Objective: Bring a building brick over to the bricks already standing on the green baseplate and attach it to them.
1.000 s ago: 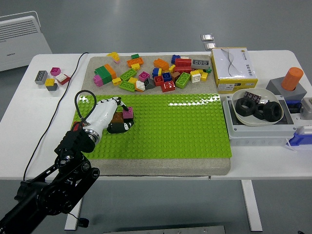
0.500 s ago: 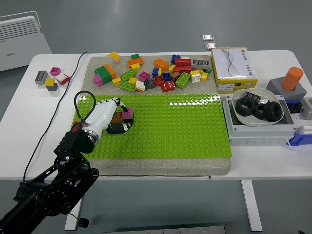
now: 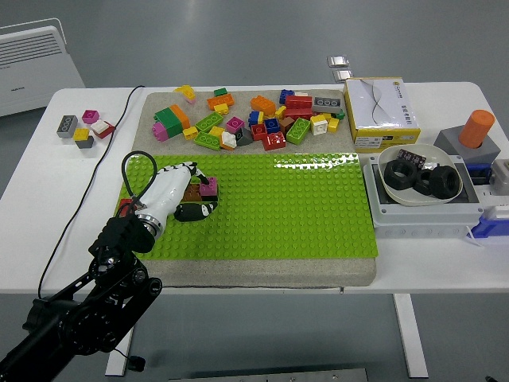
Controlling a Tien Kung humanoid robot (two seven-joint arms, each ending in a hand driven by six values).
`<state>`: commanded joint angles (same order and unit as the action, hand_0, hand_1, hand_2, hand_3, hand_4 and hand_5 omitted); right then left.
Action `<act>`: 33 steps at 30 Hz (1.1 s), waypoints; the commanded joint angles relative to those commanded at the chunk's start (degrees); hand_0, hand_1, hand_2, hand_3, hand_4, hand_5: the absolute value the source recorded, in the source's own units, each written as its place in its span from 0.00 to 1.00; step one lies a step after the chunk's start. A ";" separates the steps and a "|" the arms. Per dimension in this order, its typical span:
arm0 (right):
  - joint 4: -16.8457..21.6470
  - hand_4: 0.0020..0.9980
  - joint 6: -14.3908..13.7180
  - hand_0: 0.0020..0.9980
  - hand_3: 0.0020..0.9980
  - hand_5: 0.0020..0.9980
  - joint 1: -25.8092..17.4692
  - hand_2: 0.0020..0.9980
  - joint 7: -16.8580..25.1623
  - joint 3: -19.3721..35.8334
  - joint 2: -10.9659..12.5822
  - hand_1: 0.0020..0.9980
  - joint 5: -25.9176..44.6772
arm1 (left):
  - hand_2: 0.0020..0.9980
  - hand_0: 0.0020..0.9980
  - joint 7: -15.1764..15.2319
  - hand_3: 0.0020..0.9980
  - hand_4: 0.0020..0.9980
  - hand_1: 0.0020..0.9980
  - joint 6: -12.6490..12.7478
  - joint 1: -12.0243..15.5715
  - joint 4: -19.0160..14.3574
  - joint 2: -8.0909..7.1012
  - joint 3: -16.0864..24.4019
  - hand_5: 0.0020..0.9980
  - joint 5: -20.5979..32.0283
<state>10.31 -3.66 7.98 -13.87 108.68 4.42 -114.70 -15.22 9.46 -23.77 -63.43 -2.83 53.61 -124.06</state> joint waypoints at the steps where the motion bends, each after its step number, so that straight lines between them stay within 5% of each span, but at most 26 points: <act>1: 0.00 0.83 0.00 0.52 0.78 0.90 0.01 0.76 0.00 -0.01 -0.01 0.64 0.02 | 0.93 0.96 0.03 0.61 0.78 0.93 0.04 -0.03 0.15 0.01 -0.06 0.30 0.05; 18: 0.00 0.83 -0.02 0.52 0.78 0.90 -0.01 0.76 -0.04 -0.05 0.01 0.64 0.04 | 0.93 0.96 0.17 0.61 0.77 0.93 0.38 0.14 1.47 0.13 0.08 0.30 0.26; 33: 0.00 0.83 0.14 0.52 0.78 0.91 -0.16 0.76 0.00 0.55 0.02 0.64 -0.90 | 0.92 0.96 -0.81 0.59 0.76 0.92 2.46 2.45 -4.05 -0.58 3.42 0.29 1.23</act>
<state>10.31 -3.52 7.82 -13.87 109.24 4.44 -115.60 -16.03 11.91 -21.32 -67.48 -3.41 57.03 -122.82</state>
